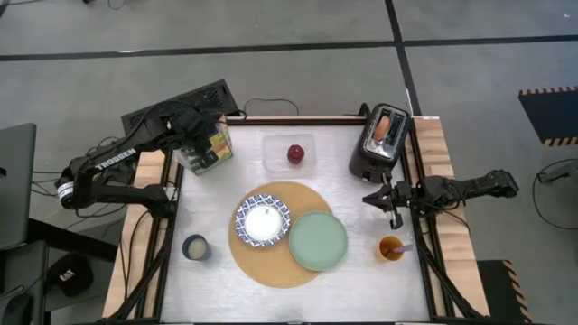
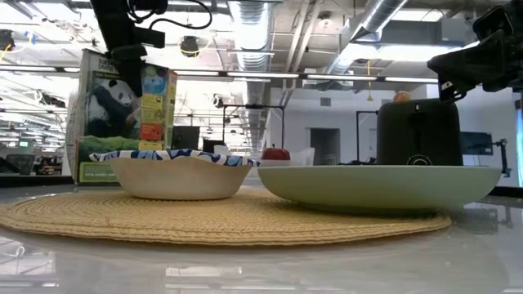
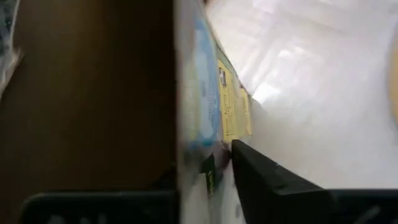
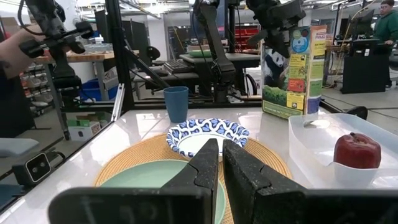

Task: Arrange a breakfast setting
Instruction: Pour the cereal into the white patterned bowl

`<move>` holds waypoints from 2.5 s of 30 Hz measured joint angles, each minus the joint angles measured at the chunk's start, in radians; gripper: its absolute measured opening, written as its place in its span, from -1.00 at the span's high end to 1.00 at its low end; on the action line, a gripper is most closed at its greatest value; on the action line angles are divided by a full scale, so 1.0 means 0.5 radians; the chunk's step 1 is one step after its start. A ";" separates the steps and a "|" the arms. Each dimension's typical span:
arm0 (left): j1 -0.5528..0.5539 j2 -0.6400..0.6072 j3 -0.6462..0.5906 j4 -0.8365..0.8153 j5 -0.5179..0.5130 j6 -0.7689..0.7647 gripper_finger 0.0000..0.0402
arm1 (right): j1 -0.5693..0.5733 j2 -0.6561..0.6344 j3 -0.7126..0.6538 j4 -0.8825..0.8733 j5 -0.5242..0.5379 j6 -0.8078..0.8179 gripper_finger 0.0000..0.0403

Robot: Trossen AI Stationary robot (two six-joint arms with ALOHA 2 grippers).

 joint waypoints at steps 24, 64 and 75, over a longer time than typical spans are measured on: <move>-0.324 -0.009 0.117 -0.005 0.084 -0.022 1.00 | -0.052 0.000 0.000 -0.001 0.005 0.191 0.60; -0.365 0.008 0.721 -0.337 0.235 -0.297 -0.18 | -0.081 0.000 0.000 -0.006 0.011 0.195 -0.27; -0.367 -0.113 0.854 -0.758 -0.045 -0.570 -0.51 | -0.081 0.000 0.000 -0.017 0.011 0.195 -0.27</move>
